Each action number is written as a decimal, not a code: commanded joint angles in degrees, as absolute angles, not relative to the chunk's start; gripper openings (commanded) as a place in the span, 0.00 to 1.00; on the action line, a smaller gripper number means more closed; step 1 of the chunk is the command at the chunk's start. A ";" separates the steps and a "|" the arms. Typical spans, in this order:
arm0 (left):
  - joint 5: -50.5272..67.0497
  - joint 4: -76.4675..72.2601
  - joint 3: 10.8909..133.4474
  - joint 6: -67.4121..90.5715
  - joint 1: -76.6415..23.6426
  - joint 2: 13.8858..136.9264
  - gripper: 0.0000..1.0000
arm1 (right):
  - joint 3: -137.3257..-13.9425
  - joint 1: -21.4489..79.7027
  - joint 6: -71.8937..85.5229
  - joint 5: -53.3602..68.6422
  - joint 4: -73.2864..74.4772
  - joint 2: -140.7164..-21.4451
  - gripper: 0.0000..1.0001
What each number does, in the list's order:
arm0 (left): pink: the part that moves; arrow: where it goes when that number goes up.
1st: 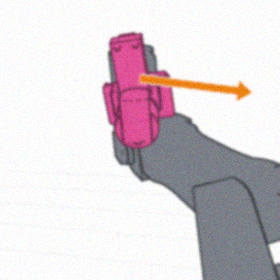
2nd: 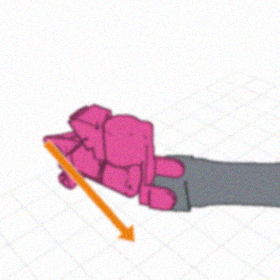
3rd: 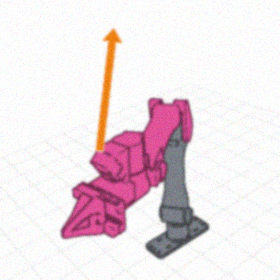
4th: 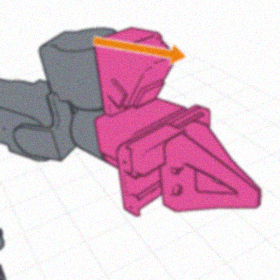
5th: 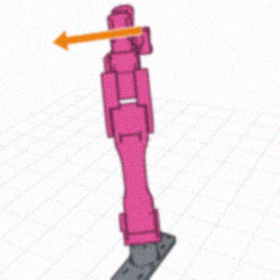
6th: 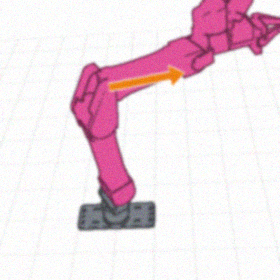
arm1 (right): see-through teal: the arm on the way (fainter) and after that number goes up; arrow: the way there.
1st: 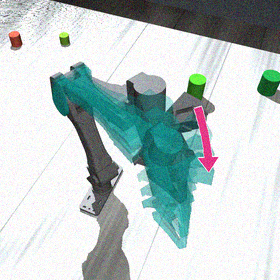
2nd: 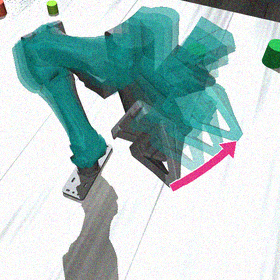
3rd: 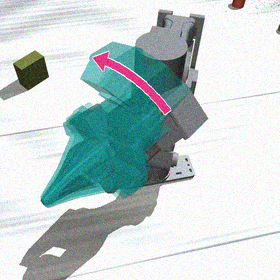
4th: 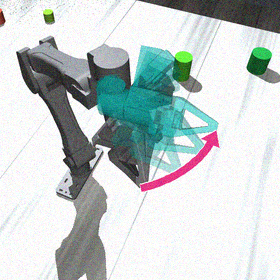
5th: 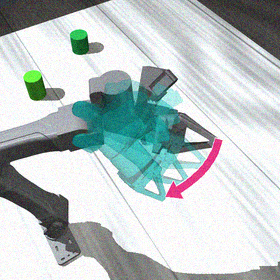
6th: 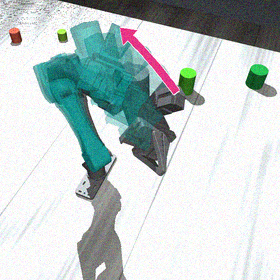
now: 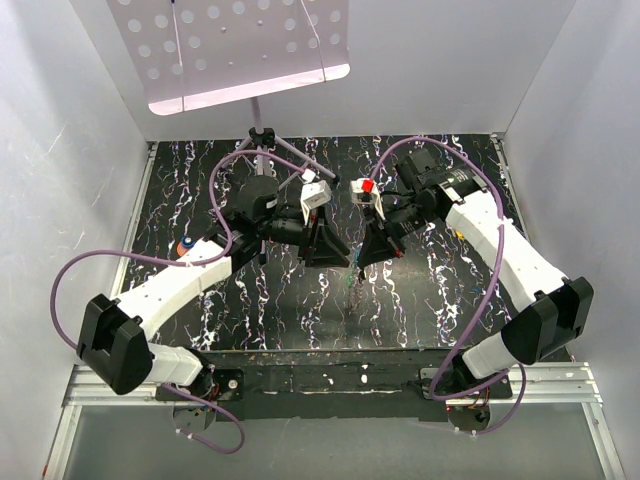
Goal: Put the keys on the keyring
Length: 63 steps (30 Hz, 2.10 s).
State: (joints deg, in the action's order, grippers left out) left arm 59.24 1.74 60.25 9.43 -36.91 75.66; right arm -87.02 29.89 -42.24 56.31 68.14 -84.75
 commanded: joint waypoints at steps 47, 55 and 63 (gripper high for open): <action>50.91 -53.20 41.86 38.29 -28.31 65.57 0.00 | -99.59 24.26 -37.97 70.82 69.01 -83.15 0.52; 34.21 -86.10 37.18 51.40 -27.86 68.46 0.00 | -90.80 24.26 -13.39 71.47 36.43 -76.12 0.53; 32.87 -88.42 41.83 53.79 -27.86 69.52 0.00 | -83.23 24.17 18.07 61.27 0.54 -72.07 0.57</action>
